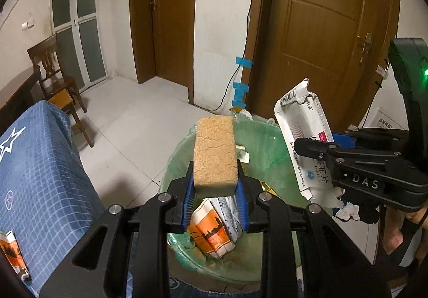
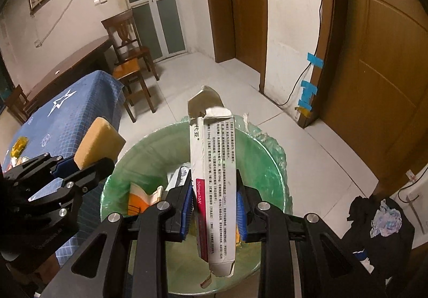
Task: Collect trash
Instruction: 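Lift the sponge cake and white box and carry both over the green bin, then open the left tool dropping the sponge cake into the bin while the right tool releases the white box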
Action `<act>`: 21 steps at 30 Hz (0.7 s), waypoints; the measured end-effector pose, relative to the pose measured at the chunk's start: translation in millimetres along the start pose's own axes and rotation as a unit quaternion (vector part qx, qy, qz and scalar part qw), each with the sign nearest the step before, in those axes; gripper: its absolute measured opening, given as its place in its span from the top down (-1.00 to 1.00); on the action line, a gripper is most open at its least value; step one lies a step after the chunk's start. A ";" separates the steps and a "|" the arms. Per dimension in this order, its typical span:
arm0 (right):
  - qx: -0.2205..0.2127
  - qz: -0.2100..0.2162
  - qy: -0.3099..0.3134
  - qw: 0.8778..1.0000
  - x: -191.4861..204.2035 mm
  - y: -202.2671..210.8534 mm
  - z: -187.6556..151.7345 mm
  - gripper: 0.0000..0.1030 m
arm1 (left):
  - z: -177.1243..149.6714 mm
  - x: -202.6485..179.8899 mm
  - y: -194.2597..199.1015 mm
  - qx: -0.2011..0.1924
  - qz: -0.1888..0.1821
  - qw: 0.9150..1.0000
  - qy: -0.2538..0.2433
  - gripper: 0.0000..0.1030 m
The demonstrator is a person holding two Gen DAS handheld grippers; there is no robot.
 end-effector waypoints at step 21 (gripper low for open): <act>-0.014 0.000 -0.015 1.000 2.5 8.0 -19.4 0.18 | -1.1 0.0 -17.3 0.008 0.024 1.000 0.009 -0.32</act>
Point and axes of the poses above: each gripper's, at about its wrist camera, not at the fingertips, and y roughly against the way its jaws point, x to its left, z to its top, the point moved 5 cm from there along -y, roughly the way its jaws point, and after that the axes turned 6 degrees about z, right-handed, at the moved point
